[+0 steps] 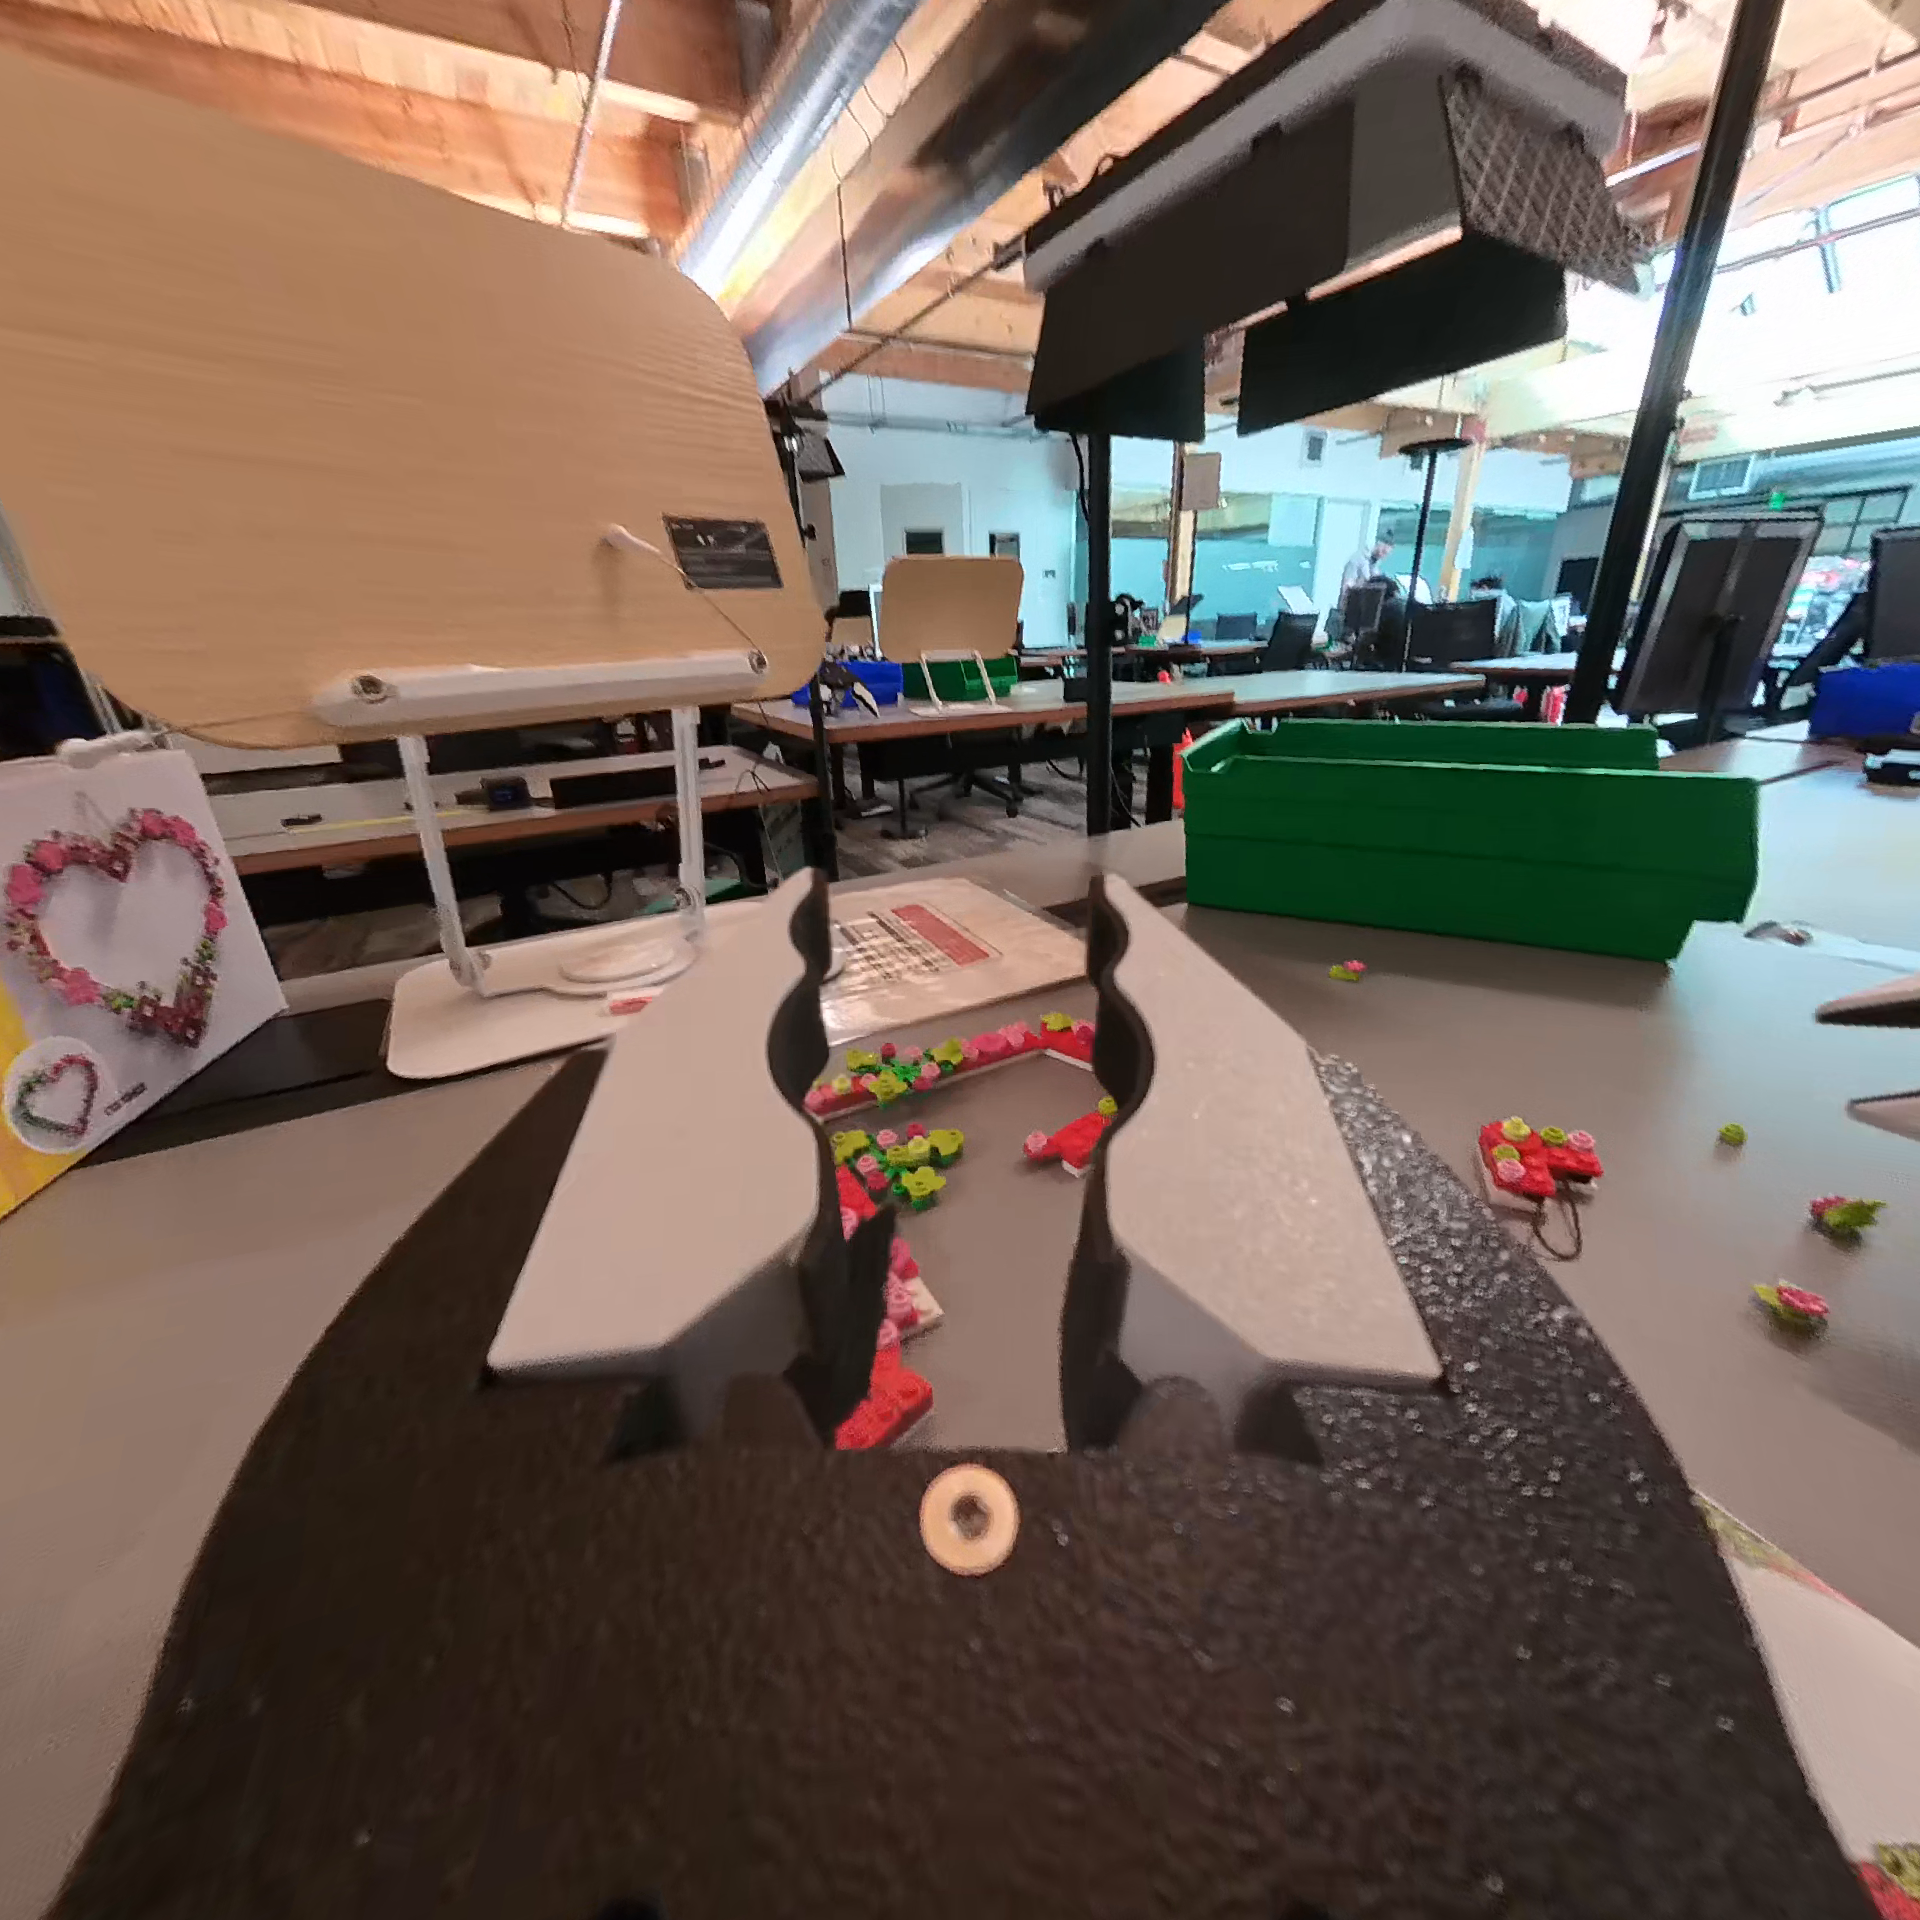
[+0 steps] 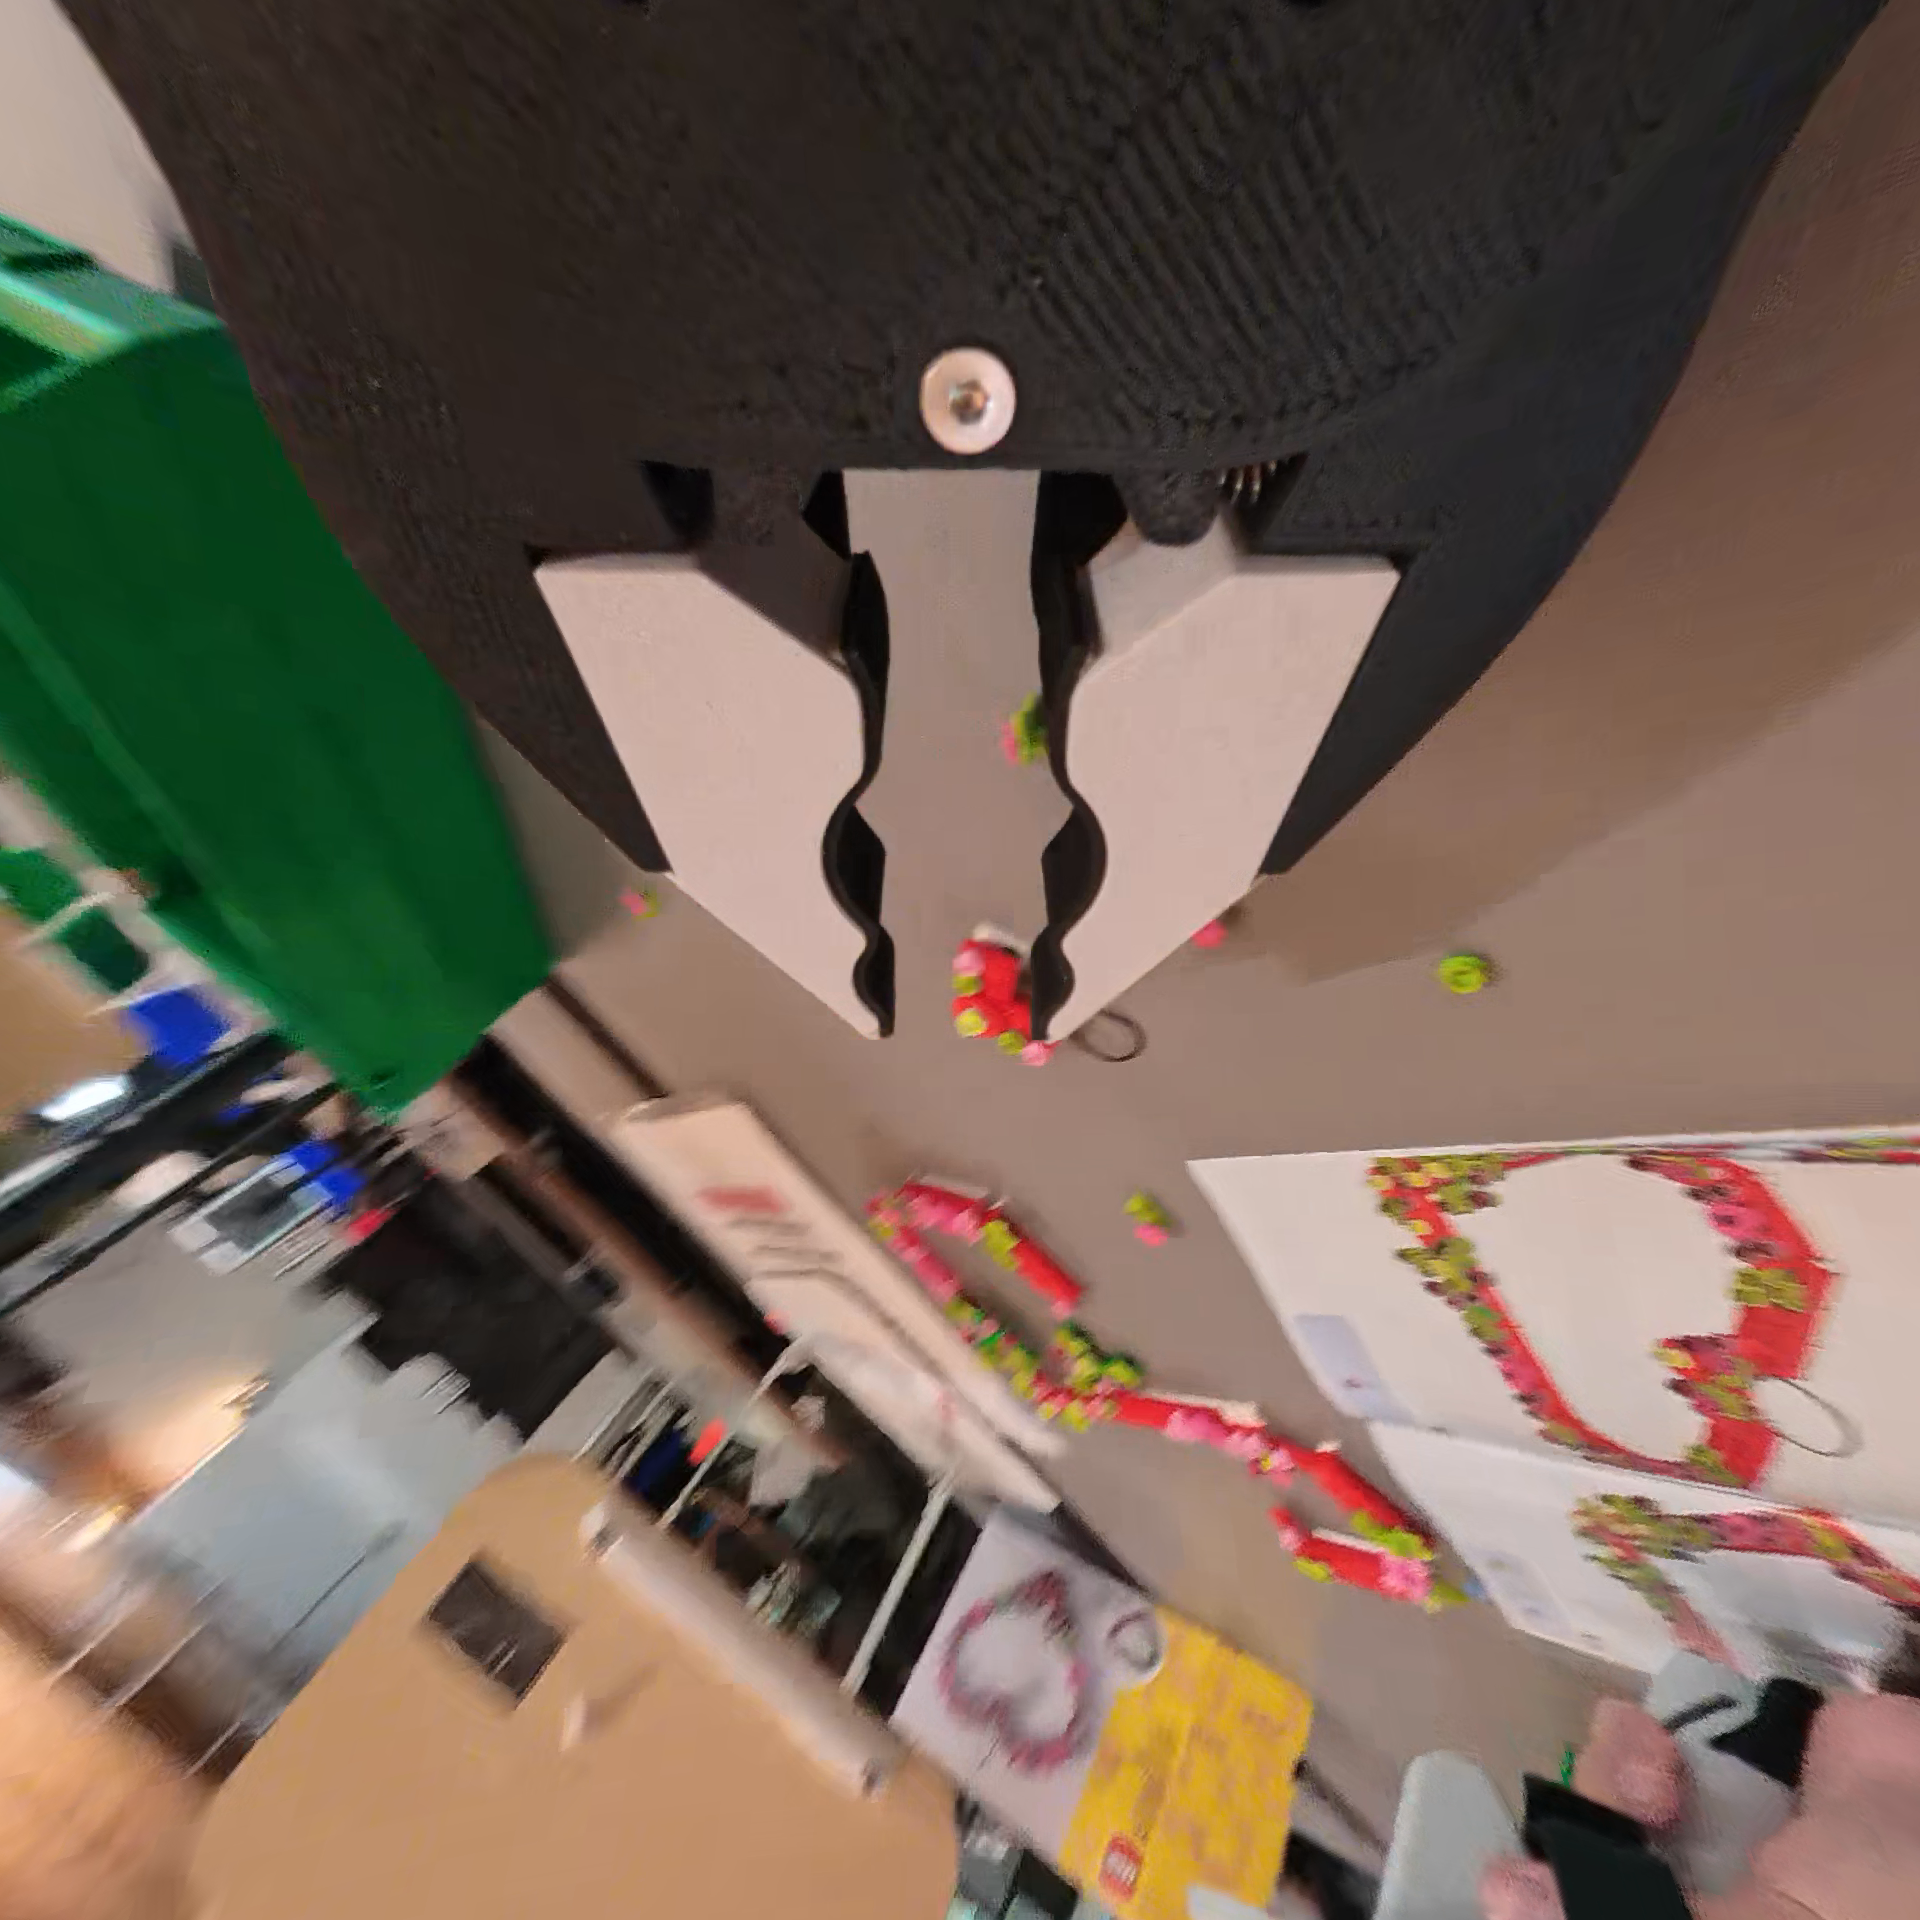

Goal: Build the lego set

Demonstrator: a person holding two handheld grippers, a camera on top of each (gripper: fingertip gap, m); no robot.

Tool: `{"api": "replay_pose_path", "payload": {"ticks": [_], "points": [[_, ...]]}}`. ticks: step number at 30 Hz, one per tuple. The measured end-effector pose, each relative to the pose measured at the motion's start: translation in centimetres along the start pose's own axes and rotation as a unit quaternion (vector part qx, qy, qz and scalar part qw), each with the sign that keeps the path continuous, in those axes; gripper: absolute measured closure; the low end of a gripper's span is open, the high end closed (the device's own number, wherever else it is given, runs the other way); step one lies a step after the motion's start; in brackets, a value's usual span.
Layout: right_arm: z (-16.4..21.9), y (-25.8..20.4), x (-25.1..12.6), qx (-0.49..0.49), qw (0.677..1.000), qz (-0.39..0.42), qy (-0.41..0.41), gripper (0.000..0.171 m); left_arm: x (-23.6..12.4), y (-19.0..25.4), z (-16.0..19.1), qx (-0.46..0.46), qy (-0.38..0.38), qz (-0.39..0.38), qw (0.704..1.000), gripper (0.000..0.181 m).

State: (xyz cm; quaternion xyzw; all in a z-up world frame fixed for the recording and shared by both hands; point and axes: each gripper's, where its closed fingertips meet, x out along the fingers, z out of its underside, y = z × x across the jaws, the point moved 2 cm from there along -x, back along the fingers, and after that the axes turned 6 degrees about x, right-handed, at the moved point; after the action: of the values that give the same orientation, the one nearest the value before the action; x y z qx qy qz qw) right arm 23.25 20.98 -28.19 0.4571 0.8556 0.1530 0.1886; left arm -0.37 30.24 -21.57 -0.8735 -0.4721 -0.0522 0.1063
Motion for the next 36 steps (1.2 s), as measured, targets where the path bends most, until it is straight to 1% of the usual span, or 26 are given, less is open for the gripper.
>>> {"api": "replay_pose_path", "payload": {"ticks": [3, 7, 12, 20, 24, 27, 29, 31, 33, 36], "points": [[-0.7, 0.8, -0.2, -0.043, 0.998, 0.034, 0.031, 0.146, -0.2, -0.2, -0.3, -0.007, 0.011, -0.004, 1.0, 0.135], [-1.3, 1.1, 0.3, -0.076, 0.994, 0.036, 0.062, 0.147, -0.3, 0.2, -0.3, 0.005, 0.019, -0.002, 1.0, 0.136], [-1.5, 1.1, 1.7, -0.102, 0.992, 0.011, 0.079, 0.148, -0.2, 1.3, 0.1, 0.036, 0.013, 0.013, 0.999, 0.137], [-2.0, 1.8, 2.9, -0.089, 0.987, -0.039, 0.125, 0.148, -0.2, 2.6, 0.0, 0.076, 0.015, 0.031, 0.997, 0.139], [-2.3, 1.4, 3.3, -0.083, 0.982, -0.084, 0.146, 0.148, 0.0, 3.6, 0.4, 0.101, 0.009, 0.046, 0.994, 0.141], [-2.4, 1.3, 3.1, -0.05, 0.977, -0.133, 0.161, 0.149, 0.0, 4.2, 0.5, 0.117, 0.009, 0.055, 0.992, 0.143], [-2.2, 0.1, 2.6, -0.024, 0.964, -0.214, 0.155, 0.149, 0.0, 4.4, 0.6, 0.125, 0.008, 0.058, 0.99, 0.143], [-1.0, -1.4, 2.2, -0.023, 0.945, -0.31, 0.106, 0.148, 0.0, 4.7, 0.7, 0.131, 0.007, 0.063, 0.989, 0.143], [0.5, -2.4, 1.6, -0.036, 0.922, -0.381, 0.052, 0.148, 0.1, 4.8, 0.9, 0.136, 0.005, 0.064, 0.989, 0.144], [1.5, -4.0, 0.1, -0.019, 0.871, -0.49, -0.026, 0.148, 0.2, 4.9, 1.1, 0.133, 0.001, 0.068, 0.989, 0.145]]}}
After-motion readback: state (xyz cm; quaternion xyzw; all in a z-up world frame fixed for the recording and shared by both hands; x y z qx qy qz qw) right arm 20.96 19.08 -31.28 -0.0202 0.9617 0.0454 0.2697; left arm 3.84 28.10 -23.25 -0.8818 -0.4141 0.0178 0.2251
